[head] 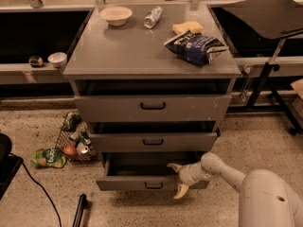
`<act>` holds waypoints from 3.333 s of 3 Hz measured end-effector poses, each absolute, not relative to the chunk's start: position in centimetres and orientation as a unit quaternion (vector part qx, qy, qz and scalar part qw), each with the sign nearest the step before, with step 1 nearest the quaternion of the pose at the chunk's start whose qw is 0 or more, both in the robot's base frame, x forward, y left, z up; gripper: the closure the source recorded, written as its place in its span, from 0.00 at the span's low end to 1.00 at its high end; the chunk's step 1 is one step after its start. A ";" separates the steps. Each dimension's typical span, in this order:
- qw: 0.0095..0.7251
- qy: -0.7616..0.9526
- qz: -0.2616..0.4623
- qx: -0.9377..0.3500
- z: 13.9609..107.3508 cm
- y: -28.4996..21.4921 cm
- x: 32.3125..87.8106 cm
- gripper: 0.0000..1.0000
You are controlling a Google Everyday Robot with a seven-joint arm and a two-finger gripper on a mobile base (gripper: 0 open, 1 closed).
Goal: Open bottom drawer
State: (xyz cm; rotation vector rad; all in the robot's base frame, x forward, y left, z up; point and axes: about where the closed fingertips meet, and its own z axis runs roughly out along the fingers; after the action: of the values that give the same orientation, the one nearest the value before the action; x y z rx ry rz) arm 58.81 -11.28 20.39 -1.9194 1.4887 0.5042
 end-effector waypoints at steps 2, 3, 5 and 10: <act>0.288 0.573 0.208 -0.739 19.3 -11.2 56.5 0.00; 0.253 0.576 0.226 -0.744 18.7 -11.3 53.8 0.00; 0.220 0.569 0.252 -0.751 18.1 -11.2 50.4 0.42; 0.224 0.561 0.279 -0.746 17.9 -10.5 50.3 0.00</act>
Offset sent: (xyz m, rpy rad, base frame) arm -0.0504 -0.0057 -0.0208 -0.1074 0.1508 0.0463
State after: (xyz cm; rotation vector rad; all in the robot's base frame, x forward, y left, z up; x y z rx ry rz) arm 50.34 -10.47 17.87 -2.0604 1.5489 0.7702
